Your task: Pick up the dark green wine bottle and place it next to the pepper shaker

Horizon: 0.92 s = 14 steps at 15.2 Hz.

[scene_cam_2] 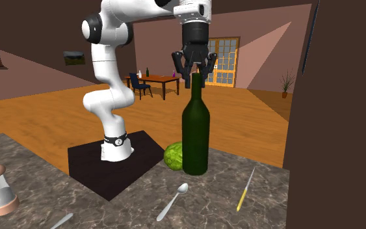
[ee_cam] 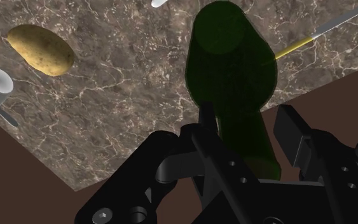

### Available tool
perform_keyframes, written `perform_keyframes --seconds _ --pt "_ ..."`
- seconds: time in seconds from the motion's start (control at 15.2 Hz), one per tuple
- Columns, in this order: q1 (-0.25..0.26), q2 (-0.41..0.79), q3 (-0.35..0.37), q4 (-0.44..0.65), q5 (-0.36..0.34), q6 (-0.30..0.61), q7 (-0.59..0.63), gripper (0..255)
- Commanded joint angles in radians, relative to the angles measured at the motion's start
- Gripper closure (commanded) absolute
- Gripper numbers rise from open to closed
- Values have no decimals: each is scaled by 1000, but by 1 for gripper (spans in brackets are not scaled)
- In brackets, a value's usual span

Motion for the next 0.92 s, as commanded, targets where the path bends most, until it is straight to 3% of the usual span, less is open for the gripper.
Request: perform_keyframes --seconds 0.0,0.86 --pt "-1 7 0 33 -1 -27 -2 255" --pt "9 94 10 322 -25 -232 -1 255"
